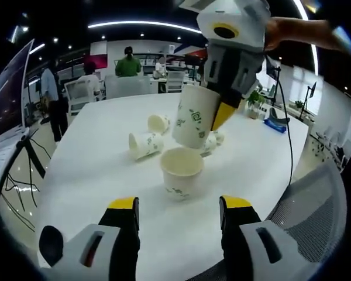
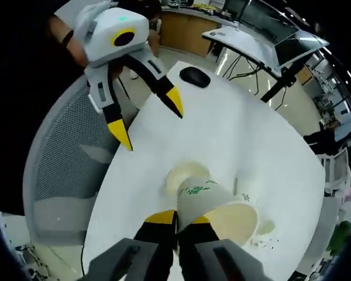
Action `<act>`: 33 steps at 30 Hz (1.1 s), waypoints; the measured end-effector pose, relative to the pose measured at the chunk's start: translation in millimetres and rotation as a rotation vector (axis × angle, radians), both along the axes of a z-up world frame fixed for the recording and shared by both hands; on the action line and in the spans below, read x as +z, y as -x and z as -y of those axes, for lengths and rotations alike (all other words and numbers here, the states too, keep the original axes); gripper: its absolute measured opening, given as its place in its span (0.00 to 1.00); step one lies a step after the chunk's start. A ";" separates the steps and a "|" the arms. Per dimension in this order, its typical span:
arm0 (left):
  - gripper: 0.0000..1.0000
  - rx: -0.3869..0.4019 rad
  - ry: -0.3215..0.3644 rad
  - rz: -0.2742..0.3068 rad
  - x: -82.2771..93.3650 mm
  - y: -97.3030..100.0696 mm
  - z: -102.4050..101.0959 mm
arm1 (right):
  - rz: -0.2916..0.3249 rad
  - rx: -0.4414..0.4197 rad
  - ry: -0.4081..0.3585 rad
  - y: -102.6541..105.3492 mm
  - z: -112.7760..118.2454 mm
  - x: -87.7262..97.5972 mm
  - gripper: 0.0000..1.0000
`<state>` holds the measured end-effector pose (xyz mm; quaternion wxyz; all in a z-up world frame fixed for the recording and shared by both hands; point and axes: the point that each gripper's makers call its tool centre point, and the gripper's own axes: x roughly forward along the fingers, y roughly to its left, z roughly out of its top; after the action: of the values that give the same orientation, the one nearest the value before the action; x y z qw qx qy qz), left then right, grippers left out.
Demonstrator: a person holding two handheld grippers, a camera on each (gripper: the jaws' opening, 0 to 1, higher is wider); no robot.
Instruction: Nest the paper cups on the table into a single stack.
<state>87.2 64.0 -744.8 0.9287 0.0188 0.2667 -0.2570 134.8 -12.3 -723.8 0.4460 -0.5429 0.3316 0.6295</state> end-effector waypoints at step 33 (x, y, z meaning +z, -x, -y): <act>0.54 0.026 0.004 -0.001 6.0 -2.6 -4.5 | -0.047 0.082 0.100 8.6 -23.2 -27.6 0.00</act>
<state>89.8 68.5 -738.9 0.9319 0.0136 0.2667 -0.2454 126.1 11.0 -751.4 0.3842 -0.5628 0.3502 0.6426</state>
